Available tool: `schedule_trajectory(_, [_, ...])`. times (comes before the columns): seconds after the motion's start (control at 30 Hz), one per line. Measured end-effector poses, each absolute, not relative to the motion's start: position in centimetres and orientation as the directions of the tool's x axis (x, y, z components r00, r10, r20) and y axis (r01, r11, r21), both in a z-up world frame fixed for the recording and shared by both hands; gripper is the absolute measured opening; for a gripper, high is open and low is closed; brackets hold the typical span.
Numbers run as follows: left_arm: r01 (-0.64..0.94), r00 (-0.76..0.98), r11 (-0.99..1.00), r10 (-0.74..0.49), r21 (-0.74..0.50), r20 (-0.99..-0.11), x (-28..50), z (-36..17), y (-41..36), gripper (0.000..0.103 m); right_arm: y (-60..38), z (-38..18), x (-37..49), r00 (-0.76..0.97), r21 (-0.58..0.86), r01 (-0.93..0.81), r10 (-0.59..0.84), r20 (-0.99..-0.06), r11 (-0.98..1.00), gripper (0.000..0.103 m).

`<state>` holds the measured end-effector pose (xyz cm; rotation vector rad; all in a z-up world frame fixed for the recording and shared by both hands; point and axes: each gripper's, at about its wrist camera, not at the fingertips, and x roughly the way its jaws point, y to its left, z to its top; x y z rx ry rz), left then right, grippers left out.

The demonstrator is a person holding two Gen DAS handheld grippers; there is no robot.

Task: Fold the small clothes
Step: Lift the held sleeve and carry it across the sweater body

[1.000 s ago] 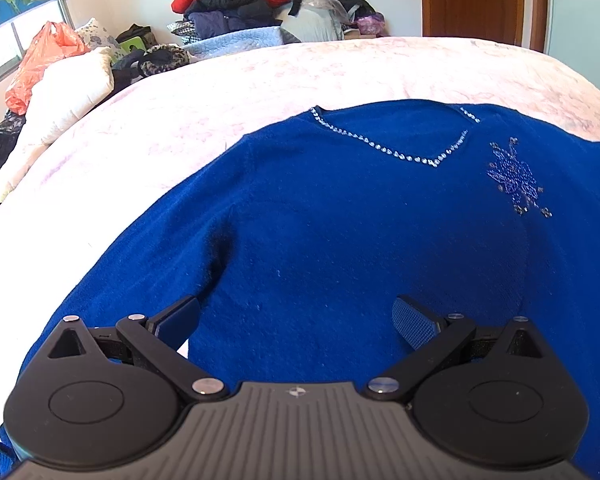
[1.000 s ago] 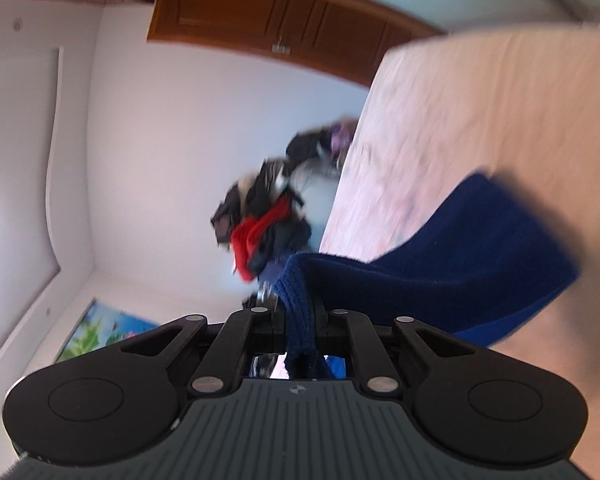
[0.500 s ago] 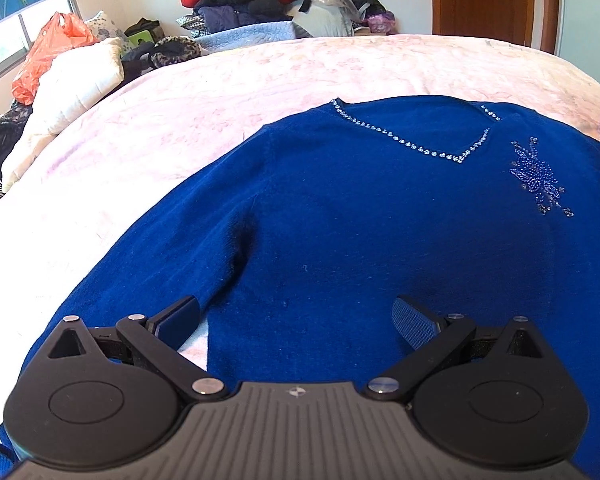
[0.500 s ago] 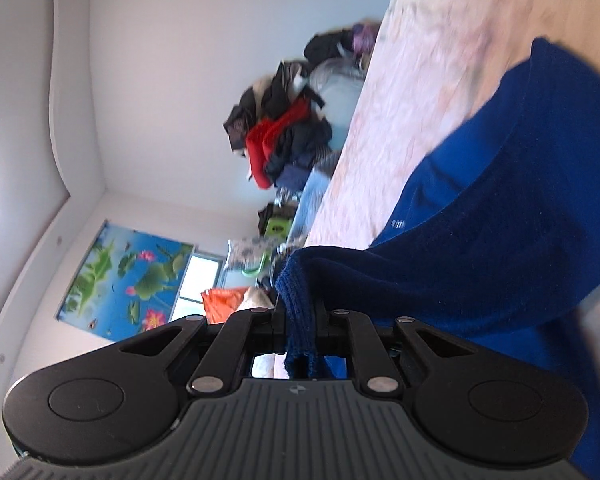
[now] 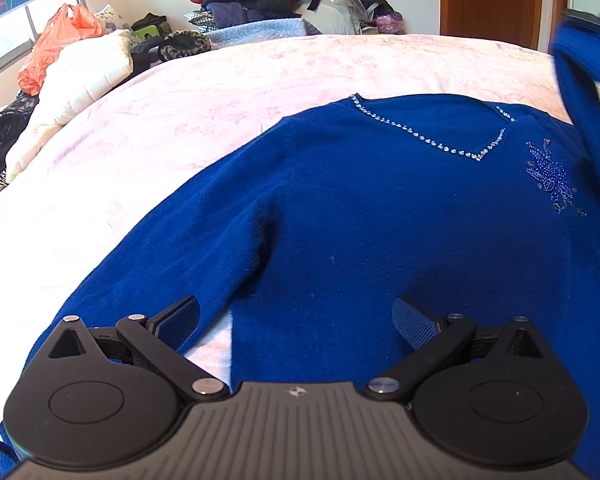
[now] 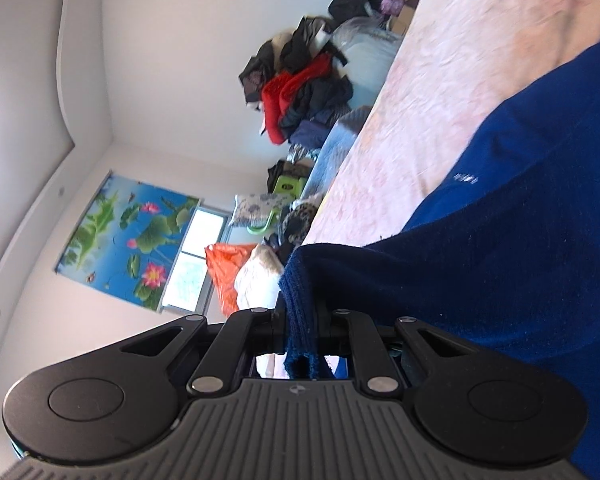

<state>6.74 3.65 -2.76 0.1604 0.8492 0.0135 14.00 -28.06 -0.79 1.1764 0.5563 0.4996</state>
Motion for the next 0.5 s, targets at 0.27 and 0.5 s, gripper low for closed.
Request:
schedule_trajectory(0.27, [0.035, 0.663, 0.989, 0.086, 0.146, -0.744, 6.0, -2.5, 5.2, 0.103, -23.0, -2.4, 17.6, 0.691, 0.940, -0.040, 0.689, -0.219, 0.339, 0.016])
schedule_trajectory(0.5, [0.025, 0.673, 0.988, 0.097, 0.154, -0.733, 5.9, -2.1, 6.0, 0.103, -18.7, -4.6, 19.1, 0.627, 0.934, 0.000, 0.728, -0.278, 0.357, 0.016])
